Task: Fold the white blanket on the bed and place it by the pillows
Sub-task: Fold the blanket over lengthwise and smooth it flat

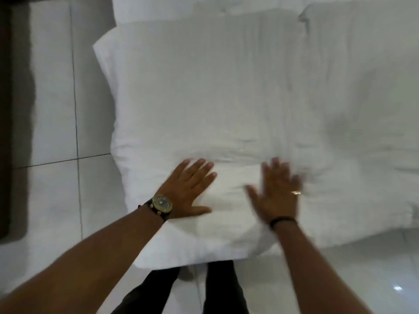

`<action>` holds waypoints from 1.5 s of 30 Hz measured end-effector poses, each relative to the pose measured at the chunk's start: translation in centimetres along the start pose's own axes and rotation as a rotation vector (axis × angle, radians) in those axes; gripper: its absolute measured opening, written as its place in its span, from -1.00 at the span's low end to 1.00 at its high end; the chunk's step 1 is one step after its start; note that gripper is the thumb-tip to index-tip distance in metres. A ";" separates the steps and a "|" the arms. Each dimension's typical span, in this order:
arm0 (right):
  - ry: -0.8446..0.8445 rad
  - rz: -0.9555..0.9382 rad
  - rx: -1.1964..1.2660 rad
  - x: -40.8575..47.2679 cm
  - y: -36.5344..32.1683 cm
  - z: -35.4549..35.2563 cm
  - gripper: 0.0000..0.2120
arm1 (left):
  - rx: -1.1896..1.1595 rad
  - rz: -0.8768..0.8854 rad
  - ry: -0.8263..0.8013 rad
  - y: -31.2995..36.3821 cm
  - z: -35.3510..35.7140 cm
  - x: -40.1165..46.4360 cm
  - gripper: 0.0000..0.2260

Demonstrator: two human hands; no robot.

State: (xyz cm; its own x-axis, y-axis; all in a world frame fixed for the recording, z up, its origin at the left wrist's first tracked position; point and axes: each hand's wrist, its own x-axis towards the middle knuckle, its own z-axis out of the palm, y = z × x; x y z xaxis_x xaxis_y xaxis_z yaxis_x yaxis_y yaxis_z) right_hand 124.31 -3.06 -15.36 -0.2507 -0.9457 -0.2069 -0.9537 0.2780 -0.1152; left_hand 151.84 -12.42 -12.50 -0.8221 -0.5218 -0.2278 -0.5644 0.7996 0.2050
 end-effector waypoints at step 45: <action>-0.093 1.524 0.554 -7.2 -36.3 2.1 -0.10 | 0.261 0.076 -0.357 -38.1 -15.4 14.6 0.05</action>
State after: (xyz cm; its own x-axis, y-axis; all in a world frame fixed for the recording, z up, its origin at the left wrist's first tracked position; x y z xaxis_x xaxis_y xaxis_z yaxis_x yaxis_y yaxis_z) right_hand 161.03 -6.01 -11.70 -0.8256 0.2553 -0.5032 0.3345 0.9396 -0.0721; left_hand 160.19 -55.11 -9.03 -0.7574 -0.3598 -0.5449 -0.4275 0.9040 -0.0027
